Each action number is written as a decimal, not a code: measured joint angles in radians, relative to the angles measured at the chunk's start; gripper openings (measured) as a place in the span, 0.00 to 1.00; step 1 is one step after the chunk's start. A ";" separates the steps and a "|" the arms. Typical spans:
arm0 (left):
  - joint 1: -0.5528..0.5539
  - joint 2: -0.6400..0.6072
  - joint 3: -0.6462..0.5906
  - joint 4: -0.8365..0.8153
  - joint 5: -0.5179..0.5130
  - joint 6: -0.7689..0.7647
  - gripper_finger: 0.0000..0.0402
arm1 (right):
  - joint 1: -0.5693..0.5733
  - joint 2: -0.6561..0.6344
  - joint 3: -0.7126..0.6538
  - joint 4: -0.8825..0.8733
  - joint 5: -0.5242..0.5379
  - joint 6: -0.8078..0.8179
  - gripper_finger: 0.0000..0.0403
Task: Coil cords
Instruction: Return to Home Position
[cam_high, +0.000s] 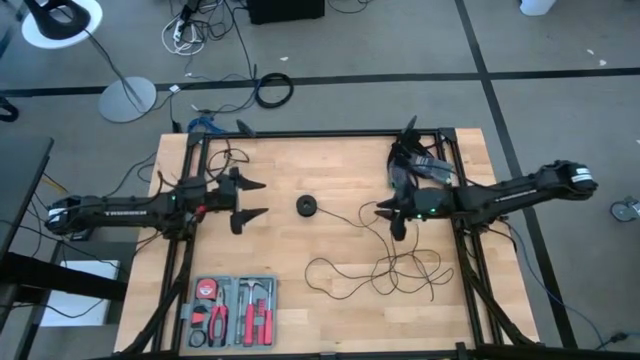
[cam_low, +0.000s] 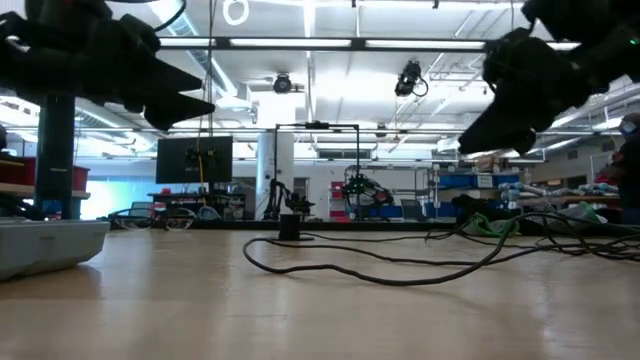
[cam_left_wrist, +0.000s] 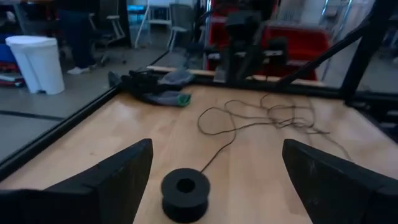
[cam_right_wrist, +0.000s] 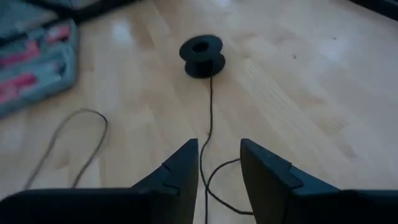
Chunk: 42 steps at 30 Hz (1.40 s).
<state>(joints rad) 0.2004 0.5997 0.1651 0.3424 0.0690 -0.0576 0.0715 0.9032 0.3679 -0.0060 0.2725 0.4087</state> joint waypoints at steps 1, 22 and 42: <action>-0.009 -0.010 -0.016 0.017 -0.003 -0.005 0.90 | 0.000 -0.028 -0.025 0.016 0.000 0.015 0.29; -0.237 -0.265 -0.127 -0.116 -0.267 0.002 0.90 | 0.000 -0.189 -0.101 0.020 -0.088 0.046 0.29; -0.233 -0.600 -0.156 -0.319 -0.024 0.004 0.90 | 0.000 -0.230 -0.101 0.070 -0.139 0.004 0.29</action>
<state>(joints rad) -0.0326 0.0002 0.0086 0.0238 0.0452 -0.0538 0.0716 0.6733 0.2672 0.0643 0.1331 0.4124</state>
